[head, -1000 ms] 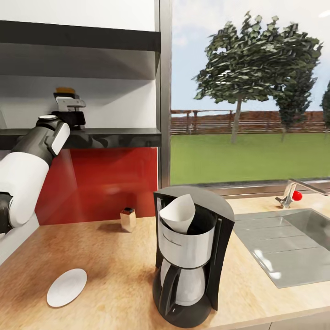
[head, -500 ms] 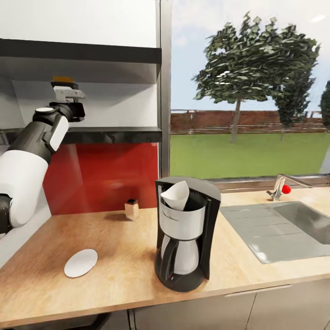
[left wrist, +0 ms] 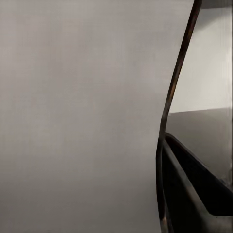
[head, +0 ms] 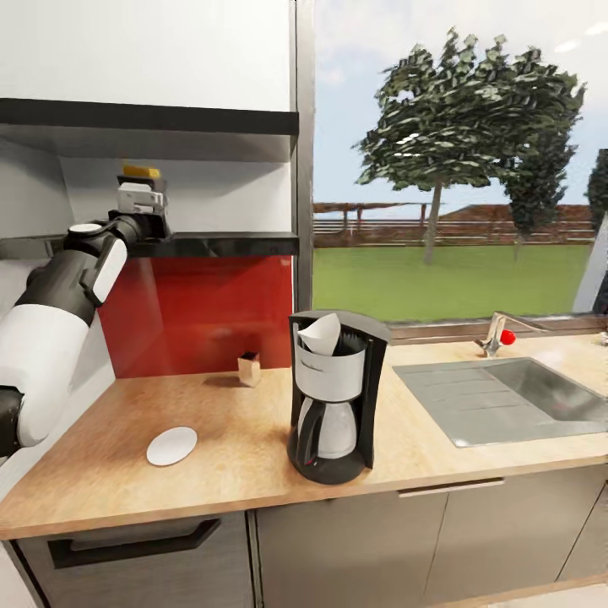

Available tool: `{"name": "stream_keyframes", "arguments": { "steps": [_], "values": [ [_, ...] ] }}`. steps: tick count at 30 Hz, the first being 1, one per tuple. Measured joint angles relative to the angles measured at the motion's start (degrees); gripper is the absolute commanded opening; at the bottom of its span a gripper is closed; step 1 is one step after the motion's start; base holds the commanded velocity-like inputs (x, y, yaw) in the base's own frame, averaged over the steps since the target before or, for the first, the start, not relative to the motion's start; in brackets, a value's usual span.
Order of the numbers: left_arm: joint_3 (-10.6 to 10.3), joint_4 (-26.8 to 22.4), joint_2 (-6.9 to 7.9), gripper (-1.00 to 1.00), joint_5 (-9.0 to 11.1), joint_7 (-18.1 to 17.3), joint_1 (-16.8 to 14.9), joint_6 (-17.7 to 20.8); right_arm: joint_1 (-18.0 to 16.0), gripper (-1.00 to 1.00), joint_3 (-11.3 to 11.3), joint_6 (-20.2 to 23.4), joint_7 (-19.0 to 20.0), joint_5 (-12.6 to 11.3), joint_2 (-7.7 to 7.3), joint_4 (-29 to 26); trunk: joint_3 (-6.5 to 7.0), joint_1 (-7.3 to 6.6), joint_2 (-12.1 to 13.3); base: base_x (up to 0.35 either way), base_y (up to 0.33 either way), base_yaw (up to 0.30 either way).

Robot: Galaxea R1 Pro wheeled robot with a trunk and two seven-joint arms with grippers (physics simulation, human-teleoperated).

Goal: Set up a coffee station on the kitchen countertop: keep the coffee maker on the countertop, move the bottle of coffee from the kitchen shelf to the counter next to the coffee maker, place a paper coffee filter on top of the coffee maker, put the saucer next to the coffee maker with the coffee cup on the saucer, and place the electric kettle next to the coffee maker.

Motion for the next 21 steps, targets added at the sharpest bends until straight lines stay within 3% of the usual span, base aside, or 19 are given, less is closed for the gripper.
{"name": "stream_keyframes", "arguments": {
  "steps": [9, 14, 17, 21],
  "values": [
    [0.12, -6.42, 3.33, -1.0, 0.34, -4.77, 4.04, 0.71, 0.0, 1.0, 0.05, 0.0, 0.0, 0.0, 0.2, -0.03, 0.0, 0.0, 0.0, -0.339, 0.0, 0.0],
    [1.42, -7.98, 5.24, -1.0, 2.79, -12.77, 5.39, 1.01, 0.0, 1.0, 0.04, 0.0, 0.0, 0.0, 0.25, -0.08, -0.01, -0.02, -0.01, -0.246, 0.0, 0.0],
    [1.94, -9.66, 5.69, -1.0, 3.1, -14.84, 9.65, 0.96, 0.0, 1.0, 0.04, 0.0, 0.0, 0.0, 0.22, -0.13, -0.02, -0.04, -0.02, -0.045, 0.0, 0.0],
    [6.06, -15.94, 5.77, -1.0, 3.28, -15.54, 19.97, 0.32, 0.0, 1.0, 0.04, -0.03, 0.06, -0.07, 0.23, -0.22, -0.01, -0.05, -0.05, -0.005, 0.0, 0.0]
  ]
}}
